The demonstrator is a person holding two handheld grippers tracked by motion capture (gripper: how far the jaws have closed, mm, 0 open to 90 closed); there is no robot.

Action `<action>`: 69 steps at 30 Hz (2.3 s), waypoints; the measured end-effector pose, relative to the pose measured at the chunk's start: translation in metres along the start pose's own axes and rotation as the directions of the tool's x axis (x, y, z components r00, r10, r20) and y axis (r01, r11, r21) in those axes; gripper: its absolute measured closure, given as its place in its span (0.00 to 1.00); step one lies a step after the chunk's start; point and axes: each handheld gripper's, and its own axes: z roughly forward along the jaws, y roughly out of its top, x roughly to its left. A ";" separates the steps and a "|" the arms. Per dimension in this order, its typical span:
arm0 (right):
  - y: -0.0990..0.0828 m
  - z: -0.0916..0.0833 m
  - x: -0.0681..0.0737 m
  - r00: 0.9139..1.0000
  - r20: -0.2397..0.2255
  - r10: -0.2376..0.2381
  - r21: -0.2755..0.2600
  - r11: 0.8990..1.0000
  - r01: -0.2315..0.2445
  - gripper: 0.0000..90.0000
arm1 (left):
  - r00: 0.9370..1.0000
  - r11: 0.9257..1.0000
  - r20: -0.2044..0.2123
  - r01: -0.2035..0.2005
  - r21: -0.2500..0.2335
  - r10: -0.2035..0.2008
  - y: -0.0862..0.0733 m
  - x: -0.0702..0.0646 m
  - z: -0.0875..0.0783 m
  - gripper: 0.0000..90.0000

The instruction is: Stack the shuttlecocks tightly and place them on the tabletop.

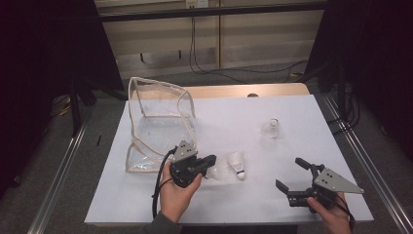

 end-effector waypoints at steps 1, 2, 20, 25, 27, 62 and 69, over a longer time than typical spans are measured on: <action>0.000 0.000 0.000 1.000 0.001 0.000 -0.001 1.000 0.000 0.01 | 1.000 1.000 0.004 0.002 -0.002 -0.002 0.003 0.000 0.000 0.98; 0.000 0.000 0.000 1.000 0.001 0.002 0.000 1.000 -0.002 0.01 | 1.000 1.000 0.005 -0.006 -0.002 0.006 0.006 0.000 0.001 0.98; 0.000 -0.001 -0.001 1.000 0.001 0.002 -0.004 1.000 -0.002 0.01 | 1.000 0.999 0.013 0.019 0.027 -0.019 0.042 0.002 0.022 0.98; 0.000 -0.001 0.000 1.000 -0.003 0.004 -0.006 1.000 -0.004 0.01 | 1.000 0.998 0.012 0.015 0.068 -0.016 0.052 0.004 0.029 0.98; 0.000 -0.001 0.000 1.000 -0.003 0.003 -0.004 1.000 -0.003 0.01 | 1.000 0.997 0.008 0.022 0.071 -0.023 0.054 0.006 0.032 0.98; 0.000 -0.001 0.000 1.000 -0.007 -0.004 -0.005 1.000 0.004 0.01 | 0.991 0.988 -0.069 0.118 0.100 -0.111 0.084 0.028 0.074 0.98; 0.000 -0.001 -0.001 1.000 -0.009 -0.005 -0.007 1.000 0.005 0.01 | 0.988 0.988 -0.104 0.122 0.093 -0.113 0.085 0.033 0.082 0.98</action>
